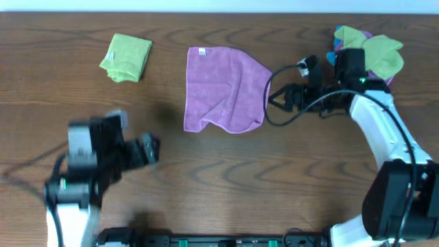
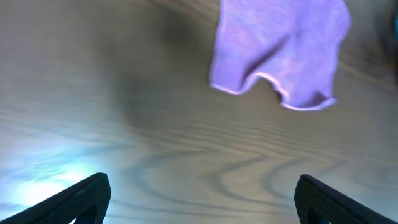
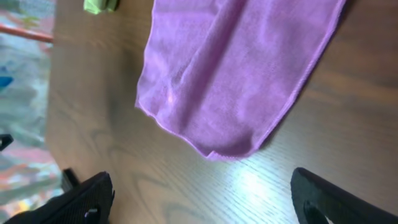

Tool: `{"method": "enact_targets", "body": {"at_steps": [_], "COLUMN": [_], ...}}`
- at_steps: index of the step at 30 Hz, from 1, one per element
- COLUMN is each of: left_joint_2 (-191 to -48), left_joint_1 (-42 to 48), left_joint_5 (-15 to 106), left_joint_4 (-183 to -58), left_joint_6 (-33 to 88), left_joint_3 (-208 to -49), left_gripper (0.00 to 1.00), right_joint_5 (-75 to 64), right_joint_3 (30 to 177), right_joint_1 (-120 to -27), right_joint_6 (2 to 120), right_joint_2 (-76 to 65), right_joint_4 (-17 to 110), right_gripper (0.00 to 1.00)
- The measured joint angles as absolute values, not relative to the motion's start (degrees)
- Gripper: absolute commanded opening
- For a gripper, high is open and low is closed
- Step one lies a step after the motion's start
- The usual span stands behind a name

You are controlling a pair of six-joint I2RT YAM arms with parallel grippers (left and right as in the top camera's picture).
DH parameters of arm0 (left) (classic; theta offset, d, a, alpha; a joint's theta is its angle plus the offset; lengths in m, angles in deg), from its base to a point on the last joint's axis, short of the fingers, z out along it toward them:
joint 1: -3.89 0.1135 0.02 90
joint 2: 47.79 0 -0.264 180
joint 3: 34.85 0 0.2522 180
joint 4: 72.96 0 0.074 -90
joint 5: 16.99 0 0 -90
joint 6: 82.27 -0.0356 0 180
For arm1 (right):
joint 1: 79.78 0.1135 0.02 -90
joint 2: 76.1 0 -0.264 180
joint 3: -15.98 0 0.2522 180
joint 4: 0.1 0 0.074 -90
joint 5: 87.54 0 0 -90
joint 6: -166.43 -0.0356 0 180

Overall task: Fold the cloth
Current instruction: 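Move both grippers to the purple cloth's left and right edges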

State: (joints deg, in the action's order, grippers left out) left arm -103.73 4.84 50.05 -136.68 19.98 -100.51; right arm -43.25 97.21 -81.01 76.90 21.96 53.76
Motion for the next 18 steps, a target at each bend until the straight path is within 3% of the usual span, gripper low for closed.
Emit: {"method": "enact_targets", "body": {"at_steps": [11,18], "left_joint_2": [-124.69,-132.72], "left_joint_1": [3.66,3.55], "left_joint_5": [39.27,35.58], "left_joint_4": [-134.56,-127.85], "left_joint_6": [27.48,33.68], "left_joint_3": [-107.35,-107.35], "left_gripper": [0.95,0.95], "right_joint_5": [-47.3,-48.37], "right_joint_3": [82.65,81.21], "right_joint_1": [-81.12,-81.12], "right_joint_6": [68.42,65.58], "right_joint_2": [21.96,21.96], "right_joint_4": [36.49,35.05], "right_gripper": [0.91,0.92]}}
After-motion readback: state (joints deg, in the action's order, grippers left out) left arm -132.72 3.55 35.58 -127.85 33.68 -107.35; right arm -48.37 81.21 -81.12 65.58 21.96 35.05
